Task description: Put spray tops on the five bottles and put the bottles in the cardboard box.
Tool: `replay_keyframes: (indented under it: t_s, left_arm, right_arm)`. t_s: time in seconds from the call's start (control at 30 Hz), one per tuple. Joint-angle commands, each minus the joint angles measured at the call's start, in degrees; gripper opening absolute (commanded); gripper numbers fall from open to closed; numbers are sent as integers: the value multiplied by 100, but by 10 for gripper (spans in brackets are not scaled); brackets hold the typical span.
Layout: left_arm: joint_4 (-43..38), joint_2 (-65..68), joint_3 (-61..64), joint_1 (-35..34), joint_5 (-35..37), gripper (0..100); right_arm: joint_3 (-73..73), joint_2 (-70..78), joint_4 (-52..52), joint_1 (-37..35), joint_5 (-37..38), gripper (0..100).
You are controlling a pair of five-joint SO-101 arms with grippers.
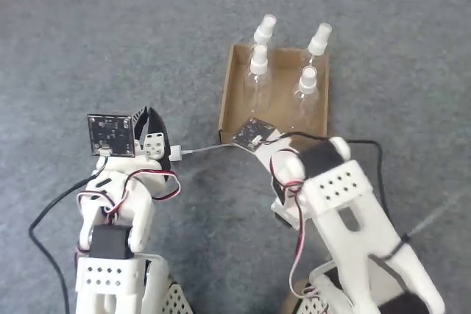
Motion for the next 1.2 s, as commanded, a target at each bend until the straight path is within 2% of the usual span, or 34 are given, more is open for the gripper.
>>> replay_keyframes:
  t_s: [0.0,0.1,0.3,0.4,0.5,0.67,0.87,1.03,1.17]
  left_arm:
    - [-141,44,-119,0,53,13]
    - [-141,44,-119,-9,53,13]
    - [-26,70,-286,0,-202,13]
    - [545,70,-813,0,-387,13]
    - [1204,185,-1420,0,-571,13]
    - [2119,1486,-2413,-44,-1327,13]
    - [3297,3481,-3741,-44,-1433,41]
    - [3385,4440,-4136,-44,-1275,130]
    - [3130,4897,-4110,-44,-1108,145]
  right_arm:
    - [-580,-875,637,189,88,83]
    - [-668,-1200,743,831,211,83]
    - [-633,-1270,338,3327,1222,84]
    - [-598,-1182,-418,4576,1503,85]
    - [-369,-743,-1218,5297,1688,87]
    - [26,549,-2703,5657,1714,87]
    - [-193,2070,-3653,5675,1679,88]
    - [-563,2941,-3749,5675,1662,99]
    - [-774,3196,-3732,5675,1345,194]
